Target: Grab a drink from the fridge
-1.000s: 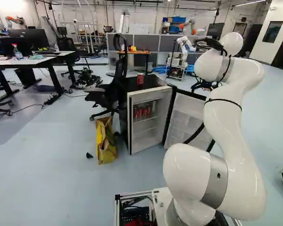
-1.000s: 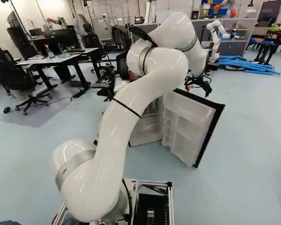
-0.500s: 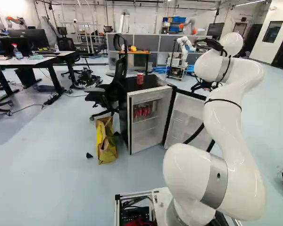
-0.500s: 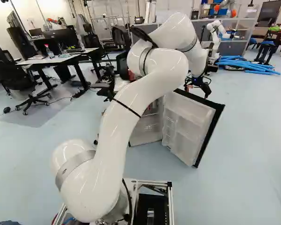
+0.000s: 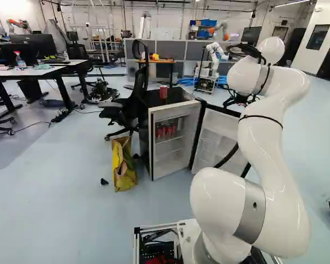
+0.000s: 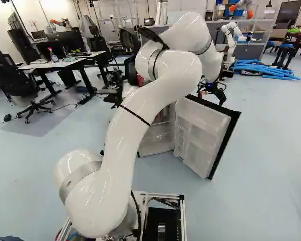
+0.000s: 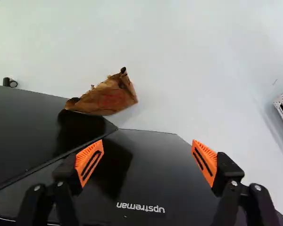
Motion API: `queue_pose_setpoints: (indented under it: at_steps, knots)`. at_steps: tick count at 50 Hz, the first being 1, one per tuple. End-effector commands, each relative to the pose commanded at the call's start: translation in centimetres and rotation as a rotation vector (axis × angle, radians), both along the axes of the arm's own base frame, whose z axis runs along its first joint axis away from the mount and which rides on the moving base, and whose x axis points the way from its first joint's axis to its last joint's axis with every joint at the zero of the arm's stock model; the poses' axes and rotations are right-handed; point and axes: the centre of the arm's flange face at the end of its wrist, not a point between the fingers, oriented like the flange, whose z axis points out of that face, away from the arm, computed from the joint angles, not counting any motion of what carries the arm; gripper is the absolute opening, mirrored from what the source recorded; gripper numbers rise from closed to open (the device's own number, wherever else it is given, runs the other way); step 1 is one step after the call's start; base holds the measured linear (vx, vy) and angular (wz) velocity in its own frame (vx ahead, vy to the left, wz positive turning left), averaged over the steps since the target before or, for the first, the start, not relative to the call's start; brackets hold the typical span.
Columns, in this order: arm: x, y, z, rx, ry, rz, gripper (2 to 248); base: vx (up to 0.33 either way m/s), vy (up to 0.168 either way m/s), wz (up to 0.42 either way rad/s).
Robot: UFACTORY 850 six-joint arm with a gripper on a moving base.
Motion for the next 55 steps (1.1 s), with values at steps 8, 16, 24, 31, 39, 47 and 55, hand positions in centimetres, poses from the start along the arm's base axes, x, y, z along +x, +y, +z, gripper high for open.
queue_pose_setpoints:
  at_steps: [8, 16, 24, 31, 39, 47, 55]
  knots:
    - [-0.4, 0.1, 0.0, 0.004, 0.006, -0.002, 247, 0.000, 0.000, 0.000]
    - [-0.8, 0.2, 0.1, 0.008, 0.012, -0.003, 247, 0.000, 0.000, 0.000]
    - [-1.3, 0.4, 0.1, 0.014, 0.019, -0.005, 247, 0.000, 0.000, 0.000]
    - [-1.8, 0.6, 0.2, 0.019, 0.026, -0.007, 247, 0.000, 0.000, 0.000]
    - [-2.3, 0.9, 0.2, 0.024, 0.034, -0.008, 247, 0.000, 0.000, 0.000]
    - [-2.9, 1.1, 0.3, 0.031, 0.043, -0.011, 247, 0.000, 0.000, 0.000]
    - [-3.6, 1.4, 0.3, 0.037, 0.051, -0.013, 247, 0.000, 0.000, 0.000]
